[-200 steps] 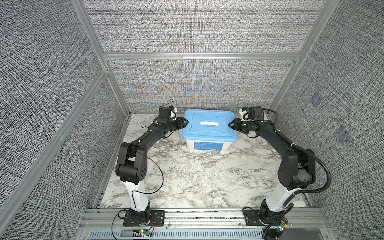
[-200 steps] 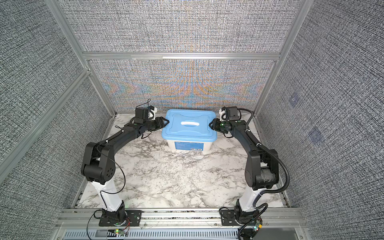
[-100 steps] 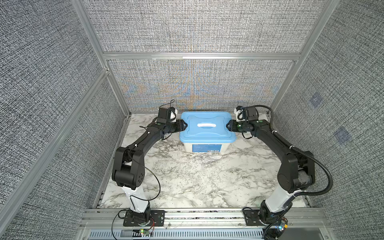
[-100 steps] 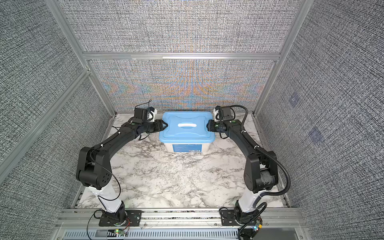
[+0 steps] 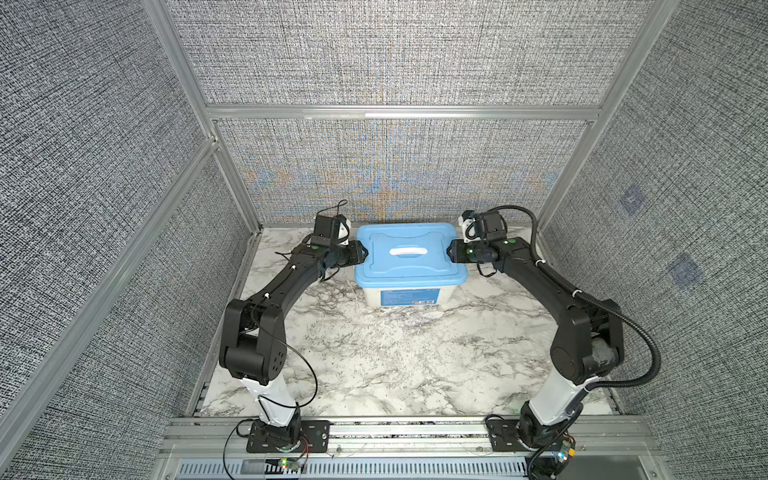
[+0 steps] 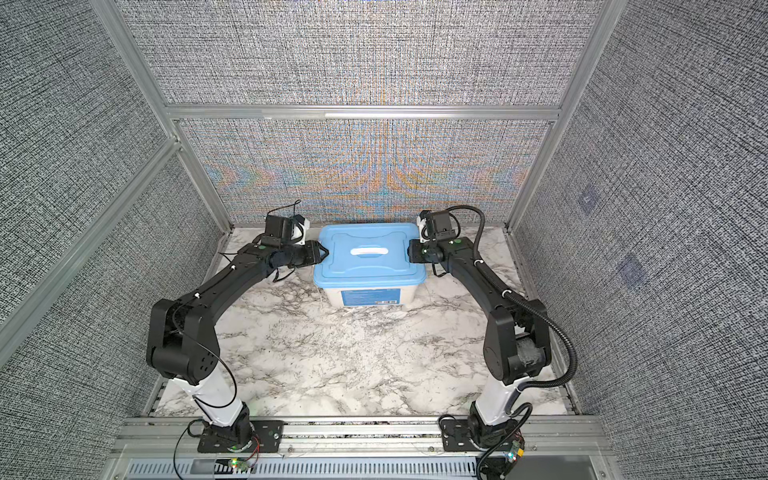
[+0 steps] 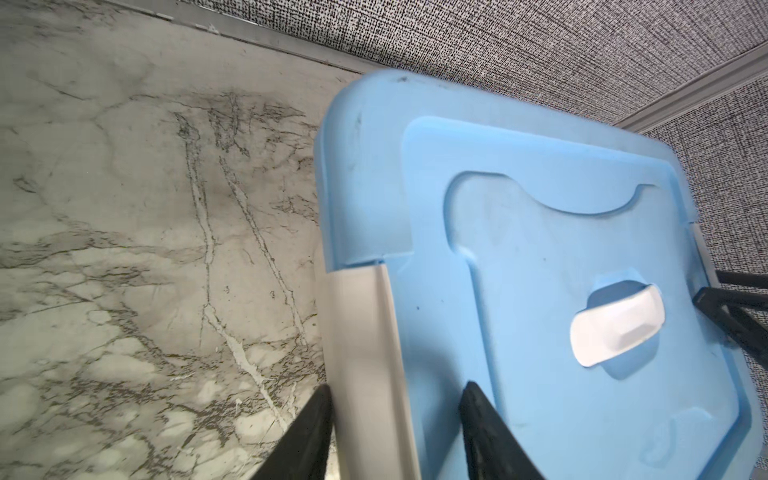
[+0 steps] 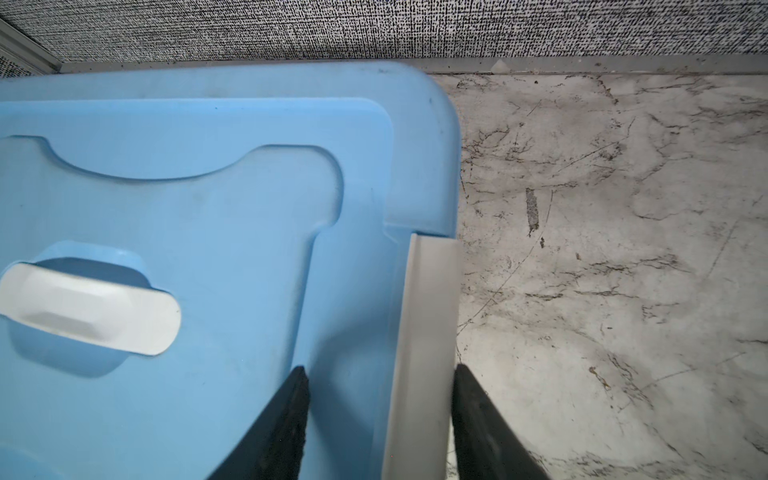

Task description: Organize the chemistry lab equipment

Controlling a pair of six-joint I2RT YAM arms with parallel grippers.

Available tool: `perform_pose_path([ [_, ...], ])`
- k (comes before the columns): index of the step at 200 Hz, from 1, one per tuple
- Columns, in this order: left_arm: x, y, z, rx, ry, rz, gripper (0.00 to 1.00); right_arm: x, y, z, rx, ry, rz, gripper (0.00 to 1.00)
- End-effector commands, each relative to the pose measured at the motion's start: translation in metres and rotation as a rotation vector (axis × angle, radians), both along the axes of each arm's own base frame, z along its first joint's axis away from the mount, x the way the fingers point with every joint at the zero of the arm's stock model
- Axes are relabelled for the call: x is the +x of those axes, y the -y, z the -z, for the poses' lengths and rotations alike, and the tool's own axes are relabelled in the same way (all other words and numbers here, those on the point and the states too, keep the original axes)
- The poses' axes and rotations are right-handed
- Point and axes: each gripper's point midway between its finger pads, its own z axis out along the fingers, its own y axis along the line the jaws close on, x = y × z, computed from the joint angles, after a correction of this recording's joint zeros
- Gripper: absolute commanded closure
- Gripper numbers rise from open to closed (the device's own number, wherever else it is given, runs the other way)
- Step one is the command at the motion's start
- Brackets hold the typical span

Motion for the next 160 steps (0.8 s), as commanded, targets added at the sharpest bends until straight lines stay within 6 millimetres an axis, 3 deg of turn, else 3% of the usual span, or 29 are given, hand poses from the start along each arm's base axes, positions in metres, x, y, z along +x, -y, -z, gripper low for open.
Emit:
perform_pose_path([
  [1,-0.012,0.009,-0.003,0.006,-0.013,0.064,0.52,-0.026,-0.03,0.013,0.06,-0.109,-0.109,0.5],
  [33,-0.018,0.0,-0.006,0.056,-0.022,0.048,0.53,-0.028,-0.035,0.009,0.041,-0.101,-0.082,0.48],
  [52,-0.021,-0.005,-0.008,0.08,-0.018,0.039,0.63,-0.032,-0.039,0.007,0.053,-0.099,-0.077,0.48],
  [68,-0.024,-0.008,-0.008,0.091,-0.017,0.033,0.63,-0.037,-0.045,0.005,0.057,-0.098,-0.088,0.47],
  [125,-0.033,-0.006,-0.021,0.08,-0.038,0.067,0.45,-0.039,-0.041,-0.004,0.016,-0.077,-0.059,0.4],
  [160,-0.04,-0.034,-0.046,0.169,-0.016,-0.027,0.39,-0.04,-0.03,-0.026,-0.003,-0.009,-0.025,0.29],
])
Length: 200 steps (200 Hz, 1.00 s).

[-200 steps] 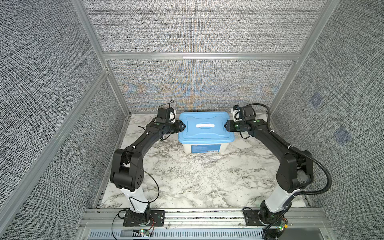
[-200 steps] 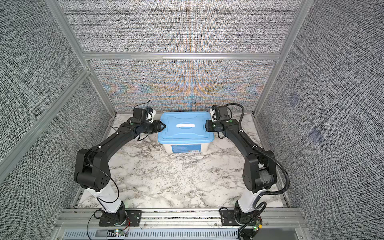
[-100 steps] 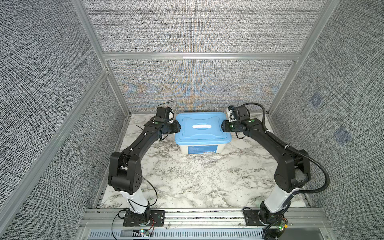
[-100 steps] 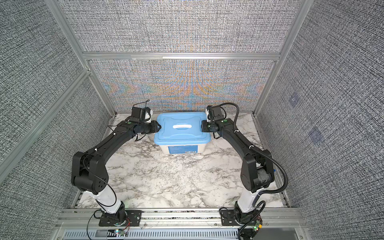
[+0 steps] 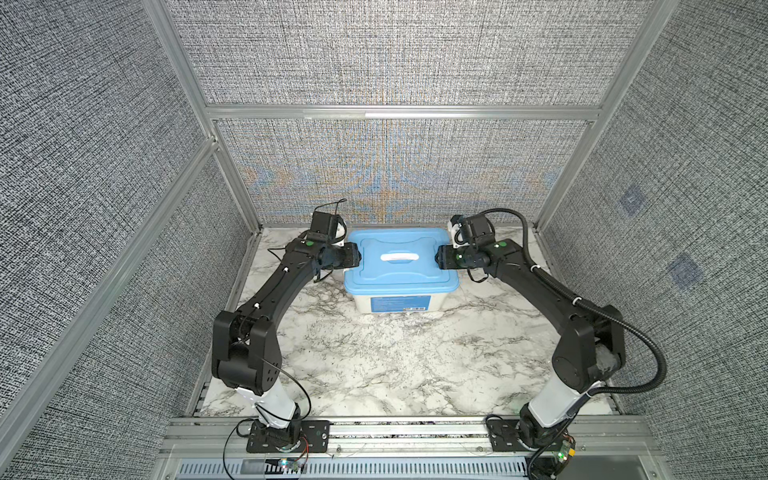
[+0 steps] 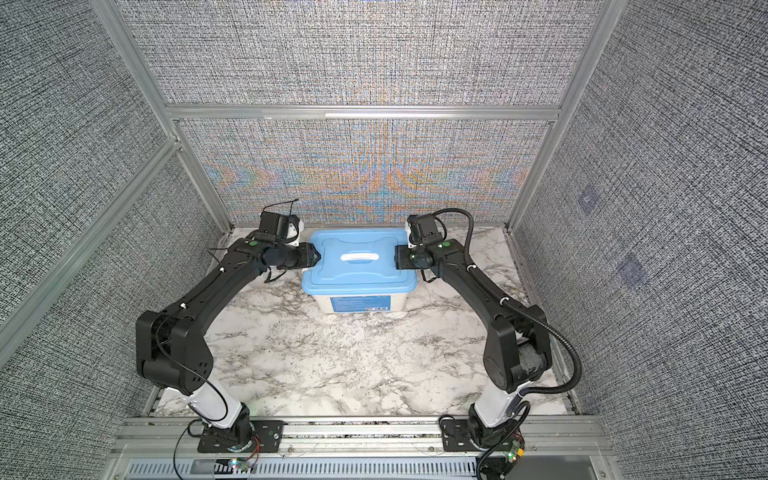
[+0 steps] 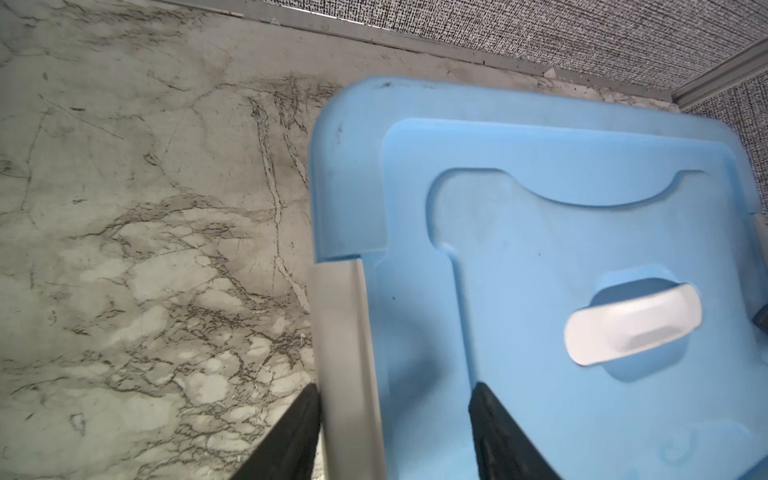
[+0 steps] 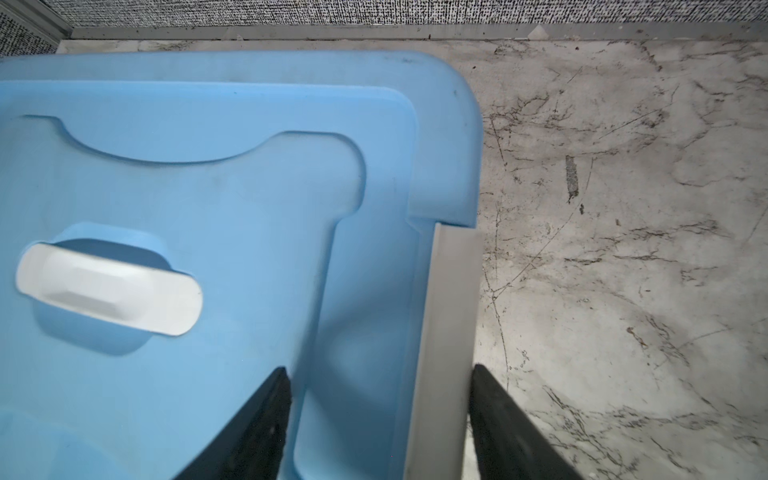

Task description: Organize the chemistry lab equipment

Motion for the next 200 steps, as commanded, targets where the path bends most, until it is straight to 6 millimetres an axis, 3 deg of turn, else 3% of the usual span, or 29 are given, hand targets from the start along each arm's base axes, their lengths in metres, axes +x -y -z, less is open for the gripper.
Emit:
perform_pose_path([
  [1,-0.012,-0.011,-0.022,0.027,0.009,-0.023,0.38,-0.005,0.0,-0.014,0.011,0.024,-0.006,0.29],
  [44,-0.028,-0.046,-0.077,0.122,0.165,-0.115,0.33,-0.013,0.009,-0.059,0.032,0.143,-0.003,0.26],
  [57,-0.036,-0.059,-0.091,0.145,0.217,-0.155,0.24,-0.019,0.013,-0.076,0.039,0.195,0.004,0.25],
  [71,-0.047,-0.08,-0.104,0.177,0.264,-0.252,0.02,-0.026,0.021,-0.092,0.031,0.268,0.011,0.24],
  [95,-0.062,-0.104,-0.116,0.184,0.372,-0.371,0.01,-0.036,0.05,-0.099,-0.07,0.412,0.064,0.2],
  [105,-0.066,-0.112,-0.114,0.187,0.408,-0.407,0.01,-0.042,0.066,-0.092,-0.128,0.456,0.105,0.02],
  [122,-0.072,-0.129,-0.104,0.234,0.451,-0.473,0.01,-0.052,0.093,-0.083,-0.205,0.525,0.197,0.01],
  [128,-0.073,-0.135,-0.096,0.253,0.461,-0.497,0.01,-0.057,0.103,-0.067,-0.239,0.519,0.231,0.01],
  [162,-0.079,-0.149,-0.054,0.282,0.464,-0.575,0.01,-0.076,0.152,-0.024,-0.247,0.472,0.417,0.01],
  [200,-0.069,-0.157,-0.019,0.392,0.529,-0.564,0.01,-0.074,0.167,0.026,-0.207,0.437,0.398,0.01],
])
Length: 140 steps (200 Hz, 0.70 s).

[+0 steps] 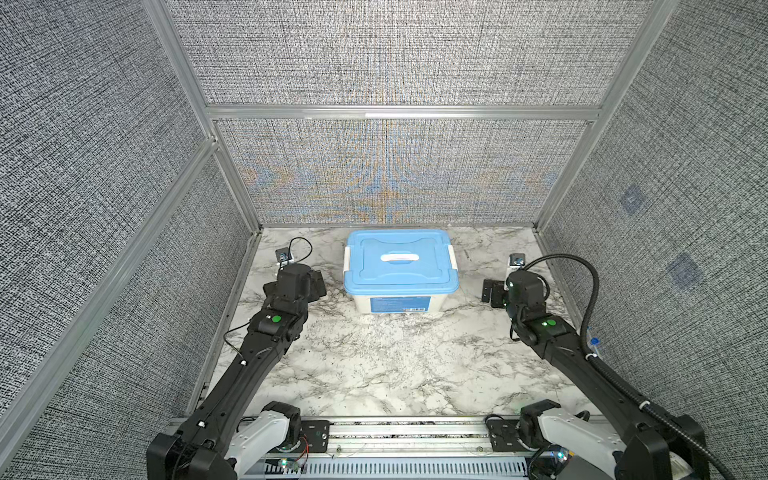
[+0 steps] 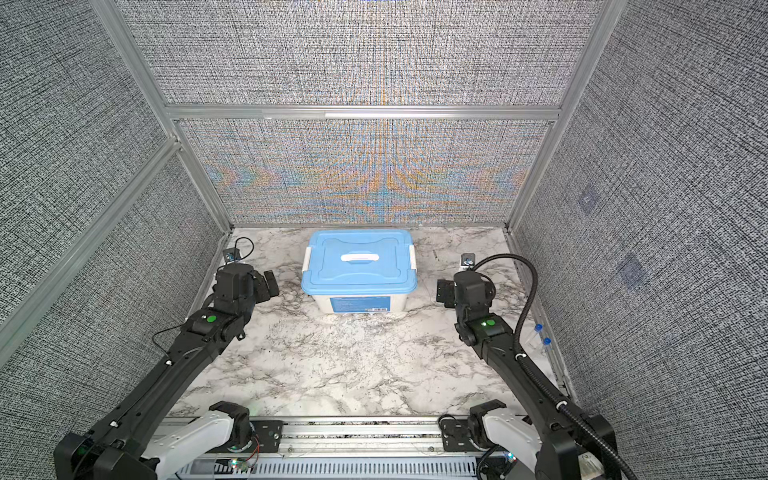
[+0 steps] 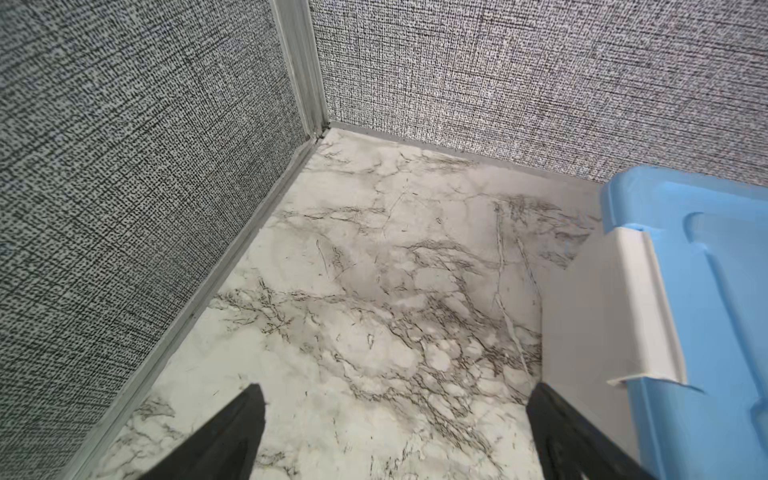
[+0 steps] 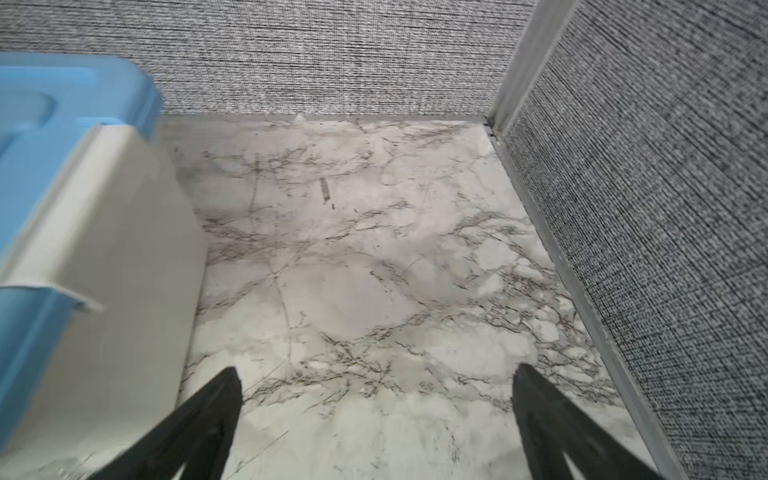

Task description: Organize the chemistry lab equipment

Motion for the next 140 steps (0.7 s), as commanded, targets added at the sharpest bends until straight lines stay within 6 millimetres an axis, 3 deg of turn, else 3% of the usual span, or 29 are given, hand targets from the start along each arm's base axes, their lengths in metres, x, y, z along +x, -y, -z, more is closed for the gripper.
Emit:
perform_pose_path([
  [1,0.016,-0.011,-0.008,0.092,0.114,-0.045,0.01,0.011,0.002,0.008,0.029,0.063,-0.016,0.01],
  [15,0.019,-0.022,0.002,0.169,0.105,-0.095,0.01,0.014,0.009,0.025,-0.02,0.035,0.005,0.01],
  [34,0.028,-0.019,0.017,0.287,0.097,-0.034,0.01,0.019,0.013,0.046,-0.045,-0.021,0.004,0.01],
  [56,0.039,-0.005,0.035,0.344,0.097,0.072,0.01,0.026,-0.012,0.071,-0.065,-0.061,-0.207,0.01],
  [72,0.046,0.009,0.051,0.385,0.078,0.188,0.01,0.031,-0.013,0.075,-0.035,0.013,-0.208,0.01],
  [82,0.052,0.026,0.065,0.431,0.075,0.354,0.01,0.033,-0.013,0.073,0.002,0.092,-0.215,0.01],
  [89,0.058,0.025,0.07,0.44,0.093,0.366,0.01,0.035,-0.016,0.07,-0.011,0.115,-0.243,0.01],
  [99,0.064,0.014,0.068,0.437,0.112,0.305,0.01,0.037,-0.016,0.071,-0.026,0.098,-0.257,0.01],
  [121,0.07,0.014,0.056,0.333,0.182,0.336,0.01,0.042,-0.009,0.073,-0.02,0.161,-0.251,0.01],
  [140,0.073,0.007,0.046,0.26,0.271,0.311,0.01,0.04,0.005,0.093,0.021,0.186,-0.2,0.01],
])
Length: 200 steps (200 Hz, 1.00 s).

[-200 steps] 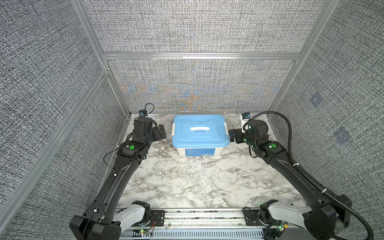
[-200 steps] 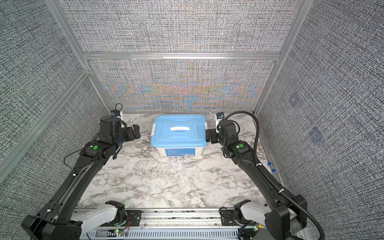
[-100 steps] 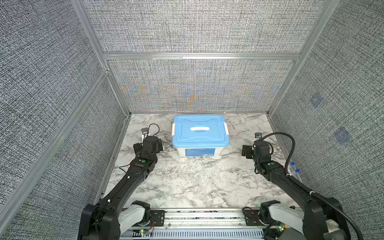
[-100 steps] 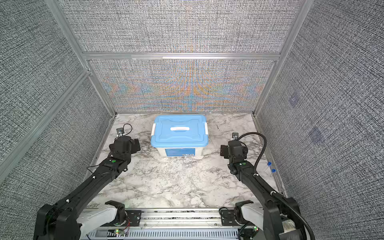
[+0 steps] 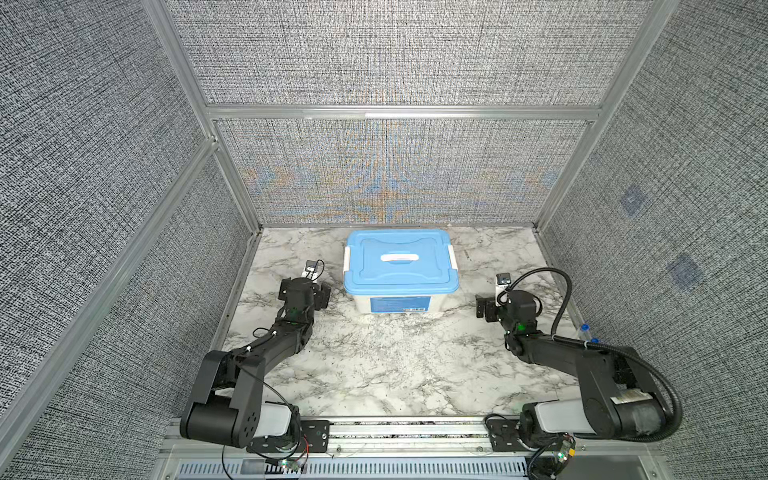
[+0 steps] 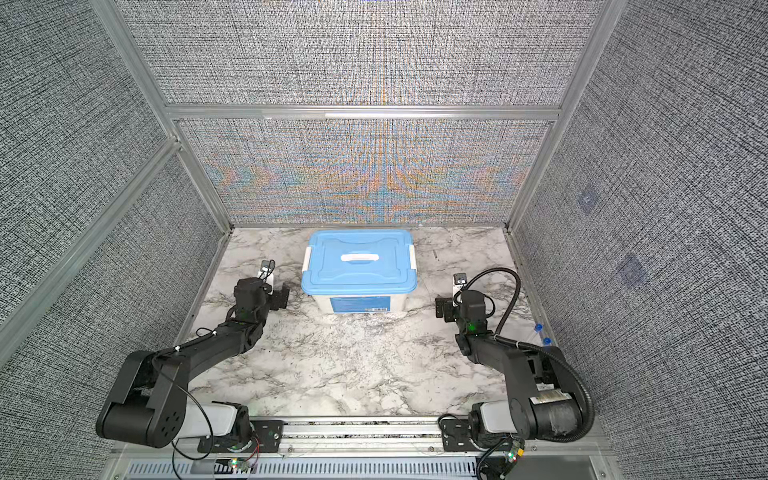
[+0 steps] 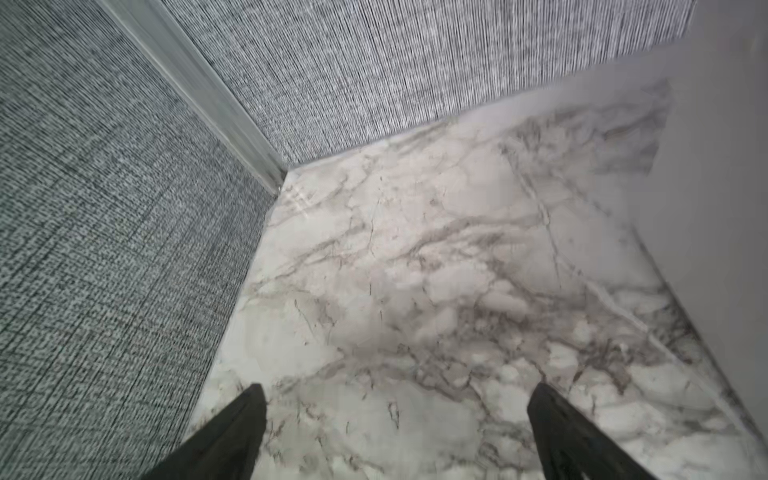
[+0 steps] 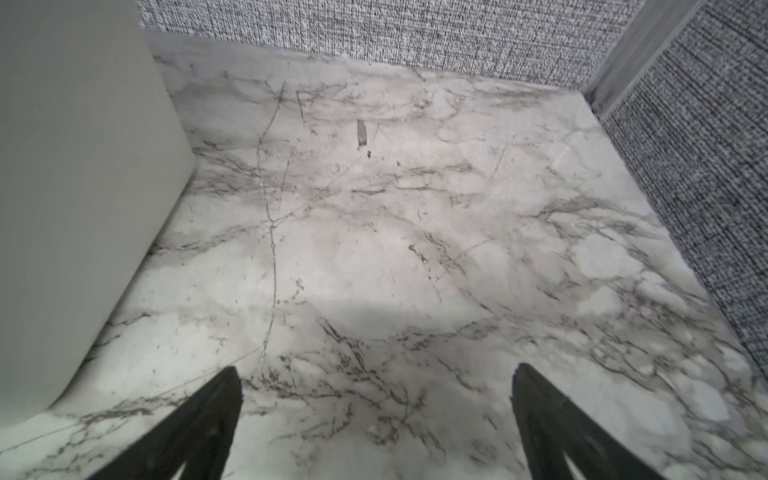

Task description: Organize the chemistry lab equipment

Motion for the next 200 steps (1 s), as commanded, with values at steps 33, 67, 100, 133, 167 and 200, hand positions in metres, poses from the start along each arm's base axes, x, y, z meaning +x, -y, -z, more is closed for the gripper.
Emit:
perform_pose_path([
  [33,0.018,0.0,-0.032,-0.228,0.251,0.089,0.01,0.017,0.011,-0.014,0.066,0.131,0.028,0.01],
  [67,0.019,0.0,-0.028,-0.226,0.246,0.083,0.01,0.019,0.02,-0.011,0.055,0.088,0.086,0.01],
  [100,0.02,-0.004,-0.031,-0.216,0.27,0.069,0.01,0.02,0.019,-0.01,0.048,0.095,0.085,0.01],
  [133,0.01,0.006,-0.034,-0.235,0.101,0.107,0.01,0.02,0.019,-0.011,0.049,0.1,0.086,0.01],
  [167,-0.011,-0.008,-0.041,-0.265,0.231,0.04,0.01,0.02,0.019,-0.01,0.049,0.097,0.086,0.01],
  [200,-0.021,-0.02,-0.022,-0.227,0.097,-0.039,0.01,0.02,0.02,-0.011,0.049,0.098,0.087,0.01],
])
